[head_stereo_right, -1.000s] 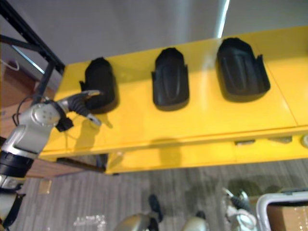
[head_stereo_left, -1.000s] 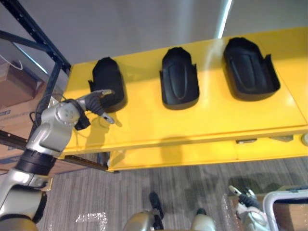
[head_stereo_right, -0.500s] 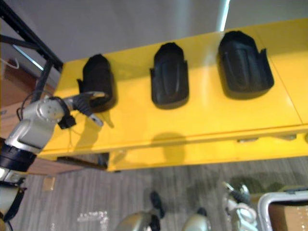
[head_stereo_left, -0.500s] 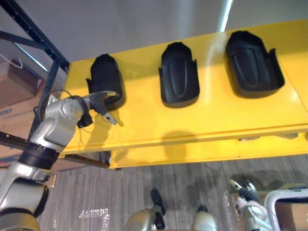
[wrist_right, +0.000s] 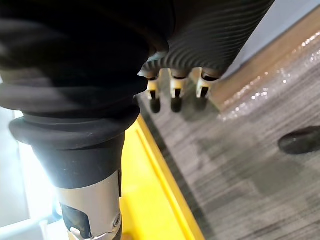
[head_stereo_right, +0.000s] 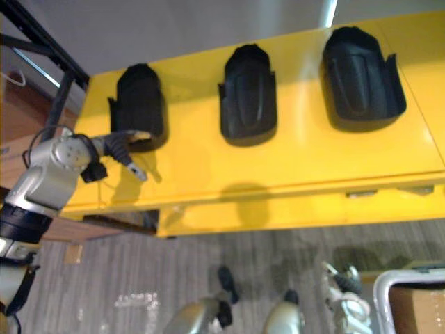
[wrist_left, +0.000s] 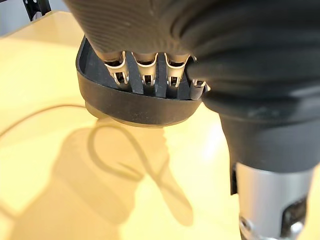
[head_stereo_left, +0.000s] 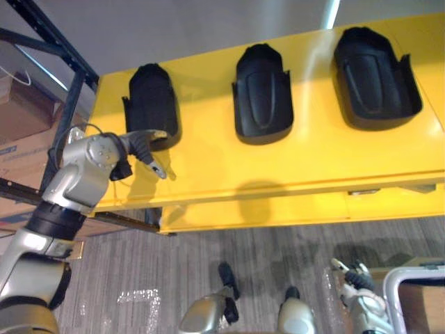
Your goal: Walk over and take plastic housings, then place them on the shelf
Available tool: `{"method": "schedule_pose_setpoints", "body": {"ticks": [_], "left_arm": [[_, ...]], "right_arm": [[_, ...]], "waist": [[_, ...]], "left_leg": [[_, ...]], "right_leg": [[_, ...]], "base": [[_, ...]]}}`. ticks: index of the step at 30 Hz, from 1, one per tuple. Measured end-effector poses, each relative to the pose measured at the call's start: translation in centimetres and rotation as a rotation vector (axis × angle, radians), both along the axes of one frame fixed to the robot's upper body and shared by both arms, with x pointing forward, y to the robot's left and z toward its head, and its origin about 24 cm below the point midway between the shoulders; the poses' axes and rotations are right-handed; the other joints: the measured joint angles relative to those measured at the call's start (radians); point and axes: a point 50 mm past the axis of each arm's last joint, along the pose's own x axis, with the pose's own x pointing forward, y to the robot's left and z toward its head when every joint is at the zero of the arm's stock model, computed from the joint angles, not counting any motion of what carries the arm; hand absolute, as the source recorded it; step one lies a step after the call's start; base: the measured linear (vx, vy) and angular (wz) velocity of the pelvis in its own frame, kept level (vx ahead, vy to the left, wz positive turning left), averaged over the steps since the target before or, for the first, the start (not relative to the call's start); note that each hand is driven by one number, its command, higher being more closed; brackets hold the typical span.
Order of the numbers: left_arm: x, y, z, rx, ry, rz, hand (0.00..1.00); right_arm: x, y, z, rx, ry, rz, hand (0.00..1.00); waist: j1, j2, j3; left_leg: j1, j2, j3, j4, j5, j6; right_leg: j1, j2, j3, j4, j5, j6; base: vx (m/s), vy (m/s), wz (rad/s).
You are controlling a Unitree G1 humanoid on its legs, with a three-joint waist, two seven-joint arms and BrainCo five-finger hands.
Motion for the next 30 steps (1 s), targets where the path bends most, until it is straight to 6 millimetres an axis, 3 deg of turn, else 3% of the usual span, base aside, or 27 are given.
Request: {"method": "schedule_pose_setpoints", "body": {"ticks": [7, 30], "left_arm": [[0.01, 0.0, 0.02, 0.009, -0.004, -0.003, 0.0], [-0.57, -0.01, -0.26, 0.049, 0.02, -0.021, 0.0]], "right_arm": [[-0.1, 0.03, -0.1, 0.002, 0.005, -0.001, 0.0], [-0.44, 0.01, -0.41, 0.013, 0.028, -0.009, 0.0]], "waist": [[-0.013, 0.0, 0.0], [-0.013, 0.011, 0.005]], "left_leg": [[-0.007, -0.001, -0.012, 0.0, 0.002, 0.002], [-0.006, -0.002, -0.018, 0.0, 0.006, 0.0]], "right_leg": [[0.0, 0.0, -0.004, 0.0, 0.0, 0.0], [0.0, -0.001, -0.006, 0.01, -0.001, 0.0]], "base": [[0.0, -0.007, 0.03], [0.0, -0.001, 0.0]]}}
